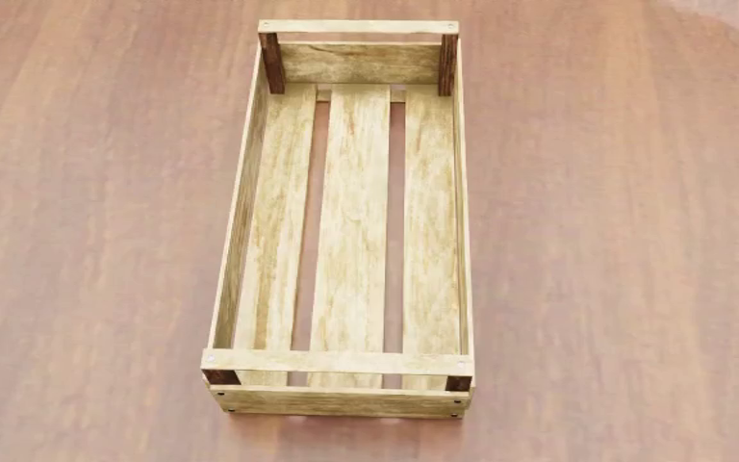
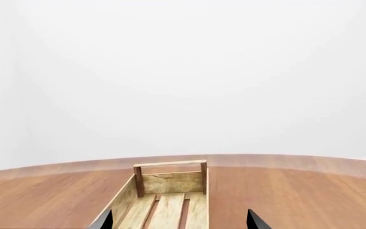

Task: Stack the right bowl on the left bowl and place them in the tray.

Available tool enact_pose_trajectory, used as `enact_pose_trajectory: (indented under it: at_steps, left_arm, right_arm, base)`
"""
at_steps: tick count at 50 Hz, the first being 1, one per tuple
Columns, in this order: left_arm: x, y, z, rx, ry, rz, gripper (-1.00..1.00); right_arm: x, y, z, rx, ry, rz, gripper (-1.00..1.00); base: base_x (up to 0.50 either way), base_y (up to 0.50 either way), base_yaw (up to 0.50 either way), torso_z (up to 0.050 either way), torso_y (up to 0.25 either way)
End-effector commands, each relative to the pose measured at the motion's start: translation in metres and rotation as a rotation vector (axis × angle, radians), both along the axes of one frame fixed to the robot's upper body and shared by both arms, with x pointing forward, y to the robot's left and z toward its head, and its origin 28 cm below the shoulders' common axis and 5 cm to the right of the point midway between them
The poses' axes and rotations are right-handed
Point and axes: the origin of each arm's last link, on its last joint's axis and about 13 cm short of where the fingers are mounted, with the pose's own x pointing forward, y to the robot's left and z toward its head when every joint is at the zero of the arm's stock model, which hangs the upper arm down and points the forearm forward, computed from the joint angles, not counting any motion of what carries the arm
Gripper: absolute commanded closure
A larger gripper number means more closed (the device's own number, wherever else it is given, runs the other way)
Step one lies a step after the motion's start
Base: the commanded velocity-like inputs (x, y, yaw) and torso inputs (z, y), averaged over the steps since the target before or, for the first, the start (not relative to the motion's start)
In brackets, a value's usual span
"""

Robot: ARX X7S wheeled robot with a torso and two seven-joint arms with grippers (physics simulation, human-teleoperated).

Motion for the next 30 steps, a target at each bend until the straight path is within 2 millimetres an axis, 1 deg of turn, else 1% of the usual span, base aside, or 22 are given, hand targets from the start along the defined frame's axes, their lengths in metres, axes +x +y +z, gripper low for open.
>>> enact_pose_trajectory:
  at_steps: [1, 4, 8, 12, 21, 30]
  left_arm:
    - [-0.002, 0.001, -0.001, 0.010, -0.040, 0.004, -1.00]
    - [-0.002, 0.000, 0.000, 0.029, -0.053, -0.021, -1.00]
    - [-0.008, 0.001, 0.004, 0.025, -0.090, -0.035, -1.00]
    - [-0.015, 0.004, 0.008, -0.035, -0.146, -0.032, -1.00]
    - [-0.022, 0.010, 0.017, -0.139, -0.263, -0.021, -1.00]
    - [-0.025, 0.014, 0.014, -0.169, -0.272, -0.001, -1.00]
  right_arm:
    - [0.003, 0.001, 0.001, -0.021, -0.018, -0.001, -1.00]
    - [0.003, 0.001, 0.001, -0.023, -0.017, 0.000, -1.00]
    - [0.003, 0.002, 0.001, -0.026, -0.014, 0.004, -1.00]
    - [0.003, 0.002, 0.000, -0.027, -0.013, 0.006, -1.00]
    - [0.002, 0.003, 0.000, -0.032, -0.013, 0.007, -1.00]
    - [0.002, 0.003, 0.000, -0.034, -0.010, 0.007, -1.00]
  base:
    - [0.00, 0.00, 0.00, 0.000, 0.000]
    - [0.00, 0.00, 0.00, 0.000, 0.000]
    - [0.00, 0.00, 0.00, 0.000, 0.000]
    - [0.00, 0.00, 0.00, 0.000, 0.000]
    - [0.00, 0.00, 0.00, 0.000, 0.000]
    - [0.00, 0.00, 0.00, 0.000, 0.000]
